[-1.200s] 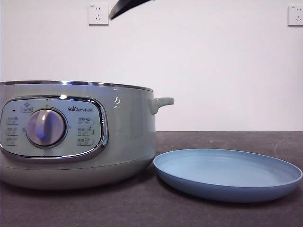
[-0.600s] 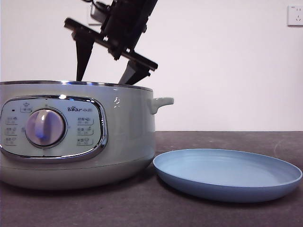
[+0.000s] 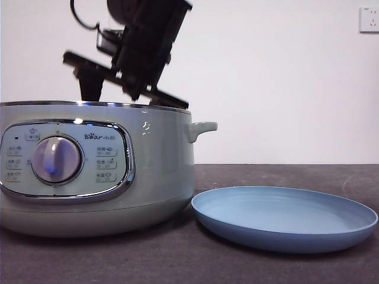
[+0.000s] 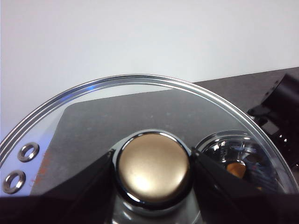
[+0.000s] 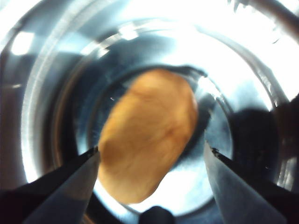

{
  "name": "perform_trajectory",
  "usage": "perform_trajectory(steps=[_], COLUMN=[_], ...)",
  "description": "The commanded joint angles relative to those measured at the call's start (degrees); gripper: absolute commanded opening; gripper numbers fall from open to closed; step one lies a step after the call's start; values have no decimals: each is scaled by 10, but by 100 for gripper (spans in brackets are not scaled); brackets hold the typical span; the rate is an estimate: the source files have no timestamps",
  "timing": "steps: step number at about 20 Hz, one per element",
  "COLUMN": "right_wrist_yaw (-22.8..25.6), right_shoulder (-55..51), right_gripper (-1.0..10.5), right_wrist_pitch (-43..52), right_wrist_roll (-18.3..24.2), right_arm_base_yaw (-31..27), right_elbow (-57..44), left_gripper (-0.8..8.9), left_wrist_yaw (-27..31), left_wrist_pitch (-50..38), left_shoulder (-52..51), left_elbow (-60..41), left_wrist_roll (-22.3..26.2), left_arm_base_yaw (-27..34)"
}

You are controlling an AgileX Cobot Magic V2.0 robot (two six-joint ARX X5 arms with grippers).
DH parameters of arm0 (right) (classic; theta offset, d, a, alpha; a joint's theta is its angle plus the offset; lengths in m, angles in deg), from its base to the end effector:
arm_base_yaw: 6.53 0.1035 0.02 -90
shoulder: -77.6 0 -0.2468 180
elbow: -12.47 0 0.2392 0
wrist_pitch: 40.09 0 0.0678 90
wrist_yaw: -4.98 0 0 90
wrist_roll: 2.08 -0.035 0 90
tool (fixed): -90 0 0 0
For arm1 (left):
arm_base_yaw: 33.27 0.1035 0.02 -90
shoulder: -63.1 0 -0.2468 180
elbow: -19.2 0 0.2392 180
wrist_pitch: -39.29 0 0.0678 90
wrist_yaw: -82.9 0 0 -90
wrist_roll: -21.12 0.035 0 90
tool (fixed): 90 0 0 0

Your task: Take the potato out from the steamer,put the potato on the plate,close the lid

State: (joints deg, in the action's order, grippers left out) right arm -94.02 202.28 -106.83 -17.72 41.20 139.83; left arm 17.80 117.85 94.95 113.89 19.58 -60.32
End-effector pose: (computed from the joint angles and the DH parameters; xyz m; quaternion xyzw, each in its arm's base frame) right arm 0.2947 0.3323 0.2256 -0.0727 0.5505 0.3309 0.7630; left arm 0.0204 0.0061 0.4196 0.0466 0.1232 -0.0169 0.9911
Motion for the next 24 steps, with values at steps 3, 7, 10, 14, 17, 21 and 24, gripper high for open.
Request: perform_trajectory(steps=[3, 7, 10, 14, 17, 21, 24], right_wrist_yaw=[-1, -1, 0, 22, 79, 128, 140], right_shoulder=[26, 28, 28, 1, -67, -196, -268], right_gripper=[376, 35, -12, -12, -12, -12, -12], right_wrist_pitch=[16, 57, 61, 40, 9, -20, -80], right_wrist_roll=[0, 23, 35, 63, 99, 153, 176], right_arm_base_yaw=[8, 24, 26, 25, 18, -9, -40], right_elbow=[0, 0, 10, 10, 10, 10, 10], left_gripper=[-8, -8, -8, -8, -8, -8, -9], left_wrist_yaw=[2, 2, 3, 3, 3, 1, -3], left_wrist_pitch=[-13, -13, -13, -15, -29, -57, -68], left_shoulder=[-5, -5, -5, -5, -5, -2, 10], left_elbow=[5, 5, 5, 5, 5, 5, 5], left_wrist_roll=[-3, -3, -3, -3, -3, 0, 3], left_arm_base_yaw=[0, 0, 0, 0, 0, 0, 0])
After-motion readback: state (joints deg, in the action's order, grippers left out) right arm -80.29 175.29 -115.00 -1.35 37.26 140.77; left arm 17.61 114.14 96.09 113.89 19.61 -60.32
